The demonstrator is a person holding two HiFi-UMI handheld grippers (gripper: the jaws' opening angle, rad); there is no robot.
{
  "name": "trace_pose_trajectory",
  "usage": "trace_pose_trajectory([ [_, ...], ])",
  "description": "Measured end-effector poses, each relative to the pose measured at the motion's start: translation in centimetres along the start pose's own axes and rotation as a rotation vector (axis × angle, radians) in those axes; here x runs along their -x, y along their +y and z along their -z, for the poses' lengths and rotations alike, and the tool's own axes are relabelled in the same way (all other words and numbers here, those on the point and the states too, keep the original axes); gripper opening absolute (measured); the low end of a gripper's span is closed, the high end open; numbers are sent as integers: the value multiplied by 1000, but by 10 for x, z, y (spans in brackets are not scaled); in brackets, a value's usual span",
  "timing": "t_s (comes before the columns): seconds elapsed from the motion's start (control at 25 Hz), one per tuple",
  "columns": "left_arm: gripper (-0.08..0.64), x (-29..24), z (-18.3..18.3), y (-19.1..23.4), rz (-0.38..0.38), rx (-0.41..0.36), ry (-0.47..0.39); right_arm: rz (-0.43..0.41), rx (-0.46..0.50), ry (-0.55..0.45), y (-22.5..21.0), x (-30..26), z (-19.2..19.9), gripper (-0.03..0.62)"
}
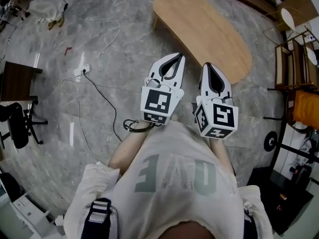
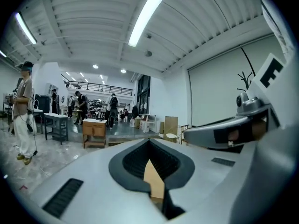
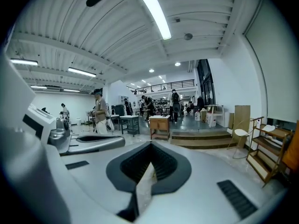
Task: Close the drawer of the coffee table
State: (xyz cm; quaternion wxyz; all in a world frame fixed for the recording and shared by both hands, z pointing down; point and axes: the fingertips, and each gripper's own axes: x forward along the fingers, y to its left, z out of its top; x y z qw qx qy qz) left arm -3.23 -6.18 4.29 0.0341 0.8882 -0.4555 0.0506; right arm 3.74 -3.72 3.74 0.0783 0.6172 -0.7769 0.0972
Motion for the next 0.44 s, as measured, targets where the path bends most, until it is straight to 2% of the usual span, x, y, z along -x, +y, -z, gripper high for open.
trace_pose_trajectory([
  [0.16, 9, 6, 6, -4, 4, -25, 22, -1, -44, -34, -2, -4, 1, 6],
  [0.44, 9, -16, 17, -1, -47, 61, 83, -9, -101, 2, -4, 6, 22, 6],
])
